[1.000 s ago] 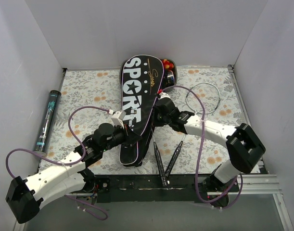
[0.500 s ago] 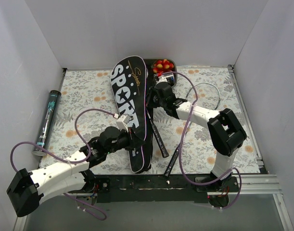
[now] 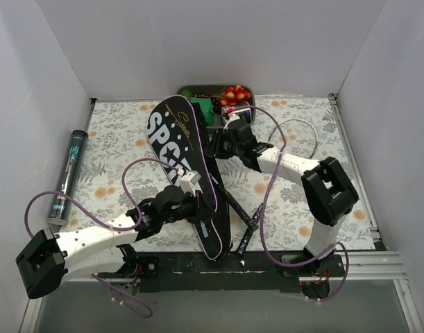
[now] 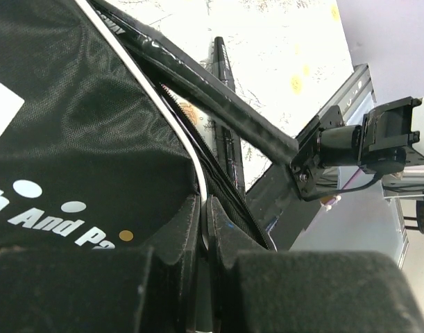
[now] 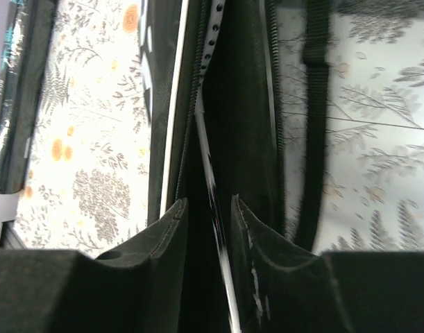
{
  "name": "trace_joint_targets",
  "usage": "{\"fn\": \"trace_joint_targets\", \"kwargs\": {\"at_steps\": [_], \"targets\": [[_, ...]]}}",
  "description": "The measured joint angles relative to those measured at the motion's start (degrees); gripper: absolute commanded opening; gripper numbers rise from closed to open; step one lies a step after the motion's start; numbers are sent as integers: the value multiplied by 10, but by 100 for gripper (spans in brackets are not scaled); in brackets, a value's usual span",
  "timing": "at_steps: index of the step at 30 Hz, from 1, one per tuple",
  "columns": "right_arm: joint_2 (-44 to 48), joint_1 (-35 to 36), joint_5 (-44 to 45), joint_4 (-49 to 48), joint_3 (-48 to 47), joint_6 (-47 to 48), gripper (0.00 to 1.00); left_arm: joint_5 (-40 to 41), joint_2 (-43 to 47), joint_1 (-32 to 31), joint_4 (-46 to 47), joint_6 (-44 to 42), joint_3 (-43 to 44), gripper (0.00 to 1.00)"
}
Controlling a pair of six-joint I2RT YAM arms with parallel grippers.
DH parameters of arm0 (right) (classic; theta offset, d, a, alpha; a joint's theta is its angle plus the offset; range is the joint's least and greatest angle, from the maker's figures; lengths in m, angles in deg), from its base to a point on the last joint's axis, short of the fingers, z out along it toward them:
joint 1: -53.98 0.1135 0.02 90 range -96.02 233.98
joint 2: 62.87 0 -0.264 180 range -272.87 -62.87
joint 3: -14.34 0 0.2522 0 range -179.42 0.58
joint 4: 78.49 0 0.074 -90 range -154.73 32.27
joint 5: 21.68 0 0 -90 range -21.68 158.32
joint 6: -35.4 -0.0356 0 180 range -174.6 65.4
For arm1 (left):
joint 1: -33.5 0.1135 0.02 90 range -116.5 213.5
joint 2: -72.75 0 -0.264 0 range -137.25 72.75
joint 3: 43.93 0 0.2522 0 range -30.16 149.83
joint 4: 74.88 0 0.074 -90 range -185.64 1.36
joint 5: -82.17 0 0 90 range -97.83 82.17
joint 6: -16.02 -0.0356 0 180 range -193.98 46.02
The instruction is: Pack up the badminton gear
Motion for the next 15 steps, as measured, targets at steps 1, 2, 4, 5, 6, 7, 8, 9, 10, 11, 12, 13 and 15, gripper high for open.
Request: {"fn": "trace_joint_targets", "kwargs": {"at_steps": [1, 2, 4, 5, 6, 7, 8, 9, 10, 11, 12, 13, 15], "targets": [[14, -1, 5, 13, 5, 9, 41, -2, -1, -2, 0, 0, 0, 0], [30, -3, 10, 30, 9, 17, 41, -3, -1, -3, 0, 0, 0, 0], [69, -6, 27, 66, 15, 39, 42, -5, -1, -3, 0, 0, 0, 0], [92, -7, 34, 85, 19, 49, 42, -5, -1, -3, 0, 0, 0, 0], [112, -8, 40, 97, 26, 57, 42, -5, -1, -3, 1, 0, 0, 0], [142, -8, 50, 111, 38, 69, 43, -5, -1, -4, 2, 0, 0, 0], [173, -8, 57, 128, 51, 77, 43, -4, -1, -5, 2, 0, 0, 0], [202, -8, 64, 143, 65, 86, 43, -4, -1, -6, 1, 0, 0, 0], [233, -8, 70, 158, 82, 94, 45, -4, -1, -6, 1, 0, 0, 0], [264, -8, 73, 174, 99, 102, 47, -4, -1, -7, 1, 0, 0, 0], [294, -8, 76, 191, 116, 108, 50, -4, -2, -8, 1, 0, 1, 0], [323, -8, 82, 202, 136, 113, 52, -3, -2, -9, 1, 0, 1, 0], [383, -8, 86, 229, 181, 124, 53, -2, -2, -11, 1, 0, 2, 0]]}}
